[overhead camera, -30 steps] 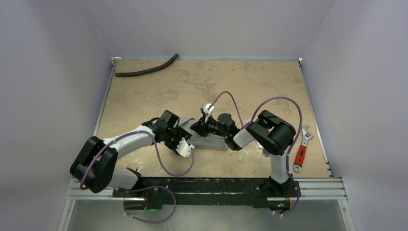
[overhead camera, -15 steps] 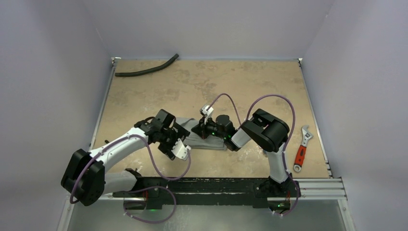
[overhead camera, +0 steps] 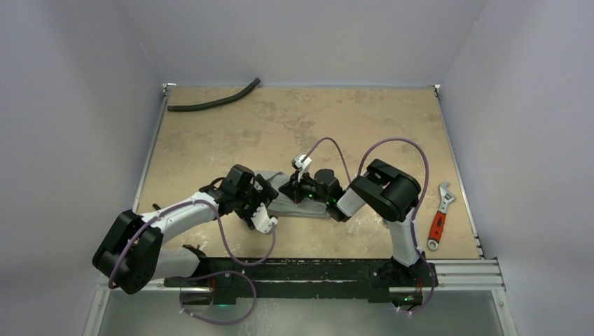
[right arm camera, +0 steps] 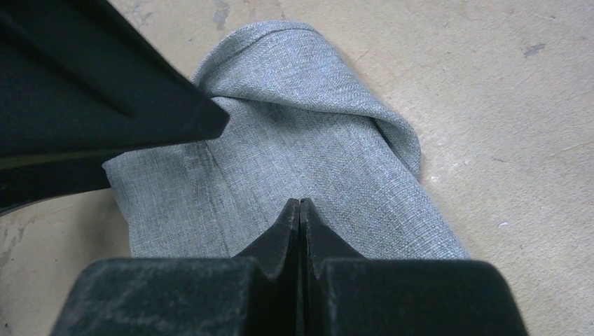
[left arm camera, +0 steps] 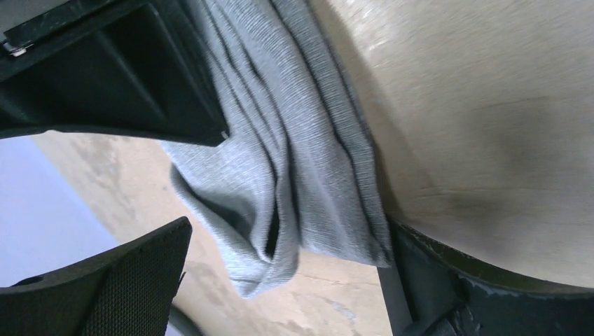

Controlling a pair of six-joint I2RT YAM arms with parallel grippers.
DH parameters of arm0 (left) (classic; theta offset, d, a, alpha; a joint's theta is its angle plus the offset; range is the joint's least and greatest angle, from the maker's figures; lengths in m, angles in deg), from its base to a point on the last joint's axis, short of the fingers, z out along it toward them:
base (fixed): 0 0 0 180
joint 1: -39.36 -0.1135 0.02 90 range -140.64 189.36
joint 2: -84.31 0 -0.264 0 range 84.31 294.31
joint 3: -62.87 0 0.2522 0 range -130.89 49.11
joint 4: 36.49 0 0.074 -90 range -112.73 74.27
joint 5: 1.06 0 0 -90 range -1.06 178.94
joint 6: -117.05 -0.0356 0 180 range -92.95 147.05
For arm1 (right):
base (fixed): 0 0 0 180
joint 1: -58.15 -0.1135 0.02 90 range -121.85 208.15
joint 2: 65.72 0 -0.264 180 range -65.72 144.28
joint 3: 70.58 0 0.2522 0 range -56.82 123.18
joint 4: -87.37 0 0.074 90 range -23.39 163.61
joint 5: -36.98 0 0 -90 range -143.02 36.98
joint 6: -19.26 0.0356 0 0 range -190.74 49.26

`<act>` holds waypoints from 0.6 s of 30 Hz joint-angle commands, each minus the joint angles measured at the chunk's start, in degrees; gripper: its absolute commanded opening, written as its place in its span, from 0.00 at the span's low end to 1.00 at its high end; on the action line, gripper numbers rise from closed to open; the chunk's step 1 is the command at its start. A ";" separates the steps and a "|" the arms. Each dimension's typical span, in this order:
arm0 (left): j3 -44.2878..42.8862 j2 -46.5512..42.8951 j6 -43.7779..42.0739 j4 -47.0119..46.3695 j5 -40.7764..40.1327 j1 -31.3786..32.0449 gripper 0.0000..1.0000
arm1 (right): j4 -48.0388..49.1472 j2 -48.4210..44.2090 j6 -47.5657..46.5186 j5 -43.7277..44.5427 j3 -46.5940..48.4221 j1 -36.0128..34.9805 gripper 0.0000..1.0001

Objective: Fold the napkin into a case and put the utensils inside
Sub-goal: Pick up the 2/3-rectangle-folded napkin from the center of the board.

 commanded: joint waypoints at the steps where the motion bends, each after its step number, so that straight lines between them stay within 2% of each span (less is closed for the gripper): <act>1: 5.11 2.94 -5.23 -6.57 -1.22 -0.86 0.98 | -1.31 0.53 0.11 0.52 -1.38 -0.50 0.00; 8: 10.65 1.08 -8.81 -14.35 3.20 -2.66 0.99 | -1.22 1.74 0.53 0.12 -0.97 -0.58 0.00; 18: 7.51 3.15 -1.29 -17.51 8.53 -2.96 0.98 | -0.77 2.38 1.11 -0.40 -1.06 -0.55 0.00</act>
